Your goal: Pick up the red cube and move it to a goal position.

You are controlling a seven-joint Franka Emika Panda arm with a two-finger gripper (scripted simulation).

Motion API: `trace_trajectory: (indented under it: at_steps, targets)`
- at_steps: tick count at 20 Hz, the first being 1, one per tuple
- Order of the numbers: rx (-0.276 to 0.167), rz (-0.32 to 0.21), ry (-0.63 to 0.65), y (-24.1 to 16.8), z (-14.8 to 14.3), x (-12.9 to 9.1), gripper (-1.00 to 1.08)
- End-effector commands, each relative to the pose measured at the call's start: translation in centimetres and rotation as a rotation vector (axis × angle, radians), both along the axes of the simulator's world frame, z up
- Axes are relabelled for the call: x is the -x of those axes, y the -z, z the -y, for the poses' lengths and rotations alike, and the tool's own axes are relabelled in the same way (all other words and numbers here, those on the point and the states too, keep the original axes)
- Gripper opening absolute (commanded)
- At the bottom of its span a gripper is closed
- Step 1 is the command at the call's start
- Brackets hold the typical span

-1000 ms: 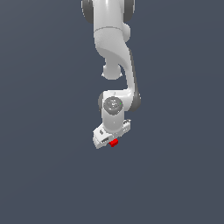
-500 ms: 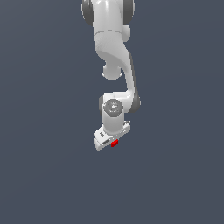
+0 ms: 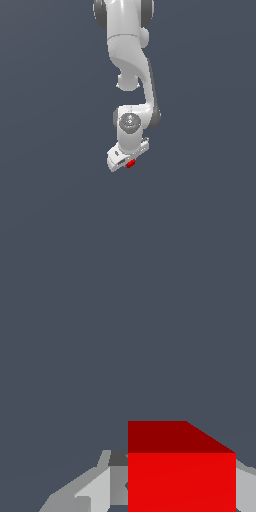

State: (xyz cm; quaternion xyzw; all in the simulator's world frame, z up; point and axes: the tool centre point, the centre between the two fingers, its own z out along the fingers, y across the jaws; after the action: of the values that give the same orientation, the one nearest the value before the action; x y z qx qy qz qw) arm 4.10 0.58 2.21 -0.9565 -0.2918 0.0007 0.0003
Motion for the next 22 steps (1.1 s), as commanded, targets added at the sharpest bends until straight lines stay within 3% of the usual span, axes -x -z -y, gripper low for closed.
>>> trace_trajectory:
  at_steps: [1,9,22]
  targets:
    - [0.0,0.002,0.0,-0.6,-0.2,-0.1,-1.0]
    - [0.0,0.002,-0.001,-5.6,-1.6,-0.5,-1.0]
    - [0.0,0.001,-0.002,-19.3,-5.5,-1.8,-1.0]
